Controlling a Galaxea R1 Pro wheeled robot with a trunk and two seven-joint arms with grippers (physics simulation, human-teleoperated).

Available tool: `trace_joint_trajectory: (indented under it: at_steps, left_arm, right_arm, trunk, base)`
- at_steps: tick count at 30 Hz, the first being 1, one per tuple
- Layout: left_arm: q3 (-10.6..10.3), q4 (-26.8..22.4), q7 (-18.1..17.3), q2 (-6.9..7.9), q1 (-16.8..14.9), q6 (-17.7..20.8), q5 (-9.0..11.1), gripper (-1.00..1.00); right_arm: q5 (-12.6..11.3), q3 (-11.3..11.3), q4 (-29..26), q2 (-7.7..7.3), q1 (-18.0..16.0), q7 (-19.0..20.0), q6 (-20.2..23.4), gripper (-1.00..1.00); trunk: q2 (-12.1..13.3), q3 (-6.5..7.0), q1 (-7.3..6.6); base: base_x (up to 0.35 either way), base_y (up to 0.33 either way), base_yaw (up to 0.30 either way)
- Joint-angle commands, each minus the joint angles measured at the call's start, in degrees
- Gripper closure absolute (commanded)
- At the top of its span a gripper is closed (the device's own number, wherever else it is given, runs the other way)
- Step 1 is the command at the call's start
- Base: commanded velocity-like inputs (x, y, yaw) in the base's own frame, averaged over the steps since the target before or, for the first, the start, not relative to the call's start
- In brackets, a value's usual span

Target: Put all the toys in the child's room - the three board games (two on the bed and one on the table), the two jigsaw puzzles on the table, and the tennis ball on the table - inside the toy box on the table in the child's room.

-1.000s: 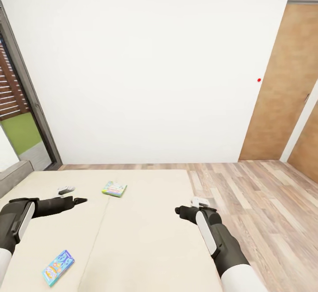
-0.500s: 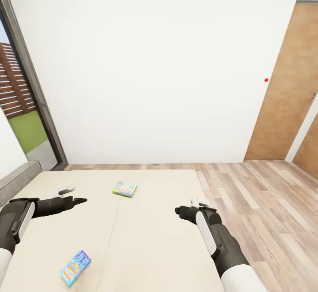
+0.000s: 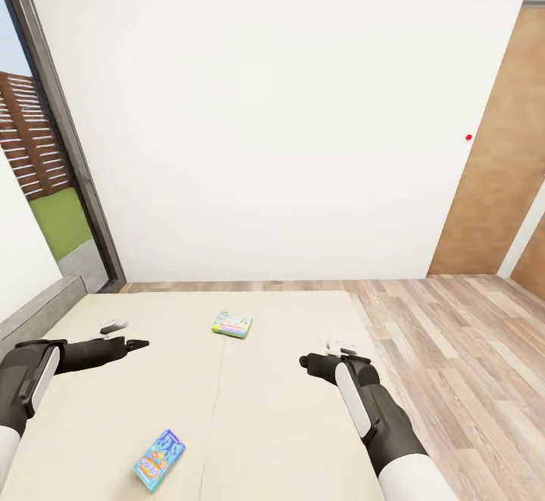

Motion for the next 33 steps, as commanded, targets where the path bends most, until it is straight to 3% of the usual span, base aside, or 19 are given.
trace_joint_trajectory:
  at_steps: [1,14,33]
  left_arm:
    - [0.09,-0.01,-0.21,-0.01,-0.06,0.39,-0.01,-1.0]
    - [0.02,-0.01,-0.2,-0.01,-0.06,0.36,-0.01,-1.0]
    - [-0.59,0.1,0.56,-0.72,-0.06,0.08,-0.17,-1.0]
  right_arm:
    - [-0.6,0.07,-0.07,0.0,-0.05,-0.56,0.18,-1.0]
    - [-0.6,0.07,-0.07,0.0,-0.05,-0.56,0.18,-1.0]
    - [-0.51,0.07,0.29,0.0,-0.05,-0.41,-0.93,-1.0]
  trunk:
    - [-0.14,-0.14,0.04]
    - [-0.14,-0.06,0.04]
    - [-0.14,0.1,0.04]
  base:
    - [0.0,0.283,0.0]
    - [0.0,0.243,0.03]
    - [0.0,0.018,0.049]
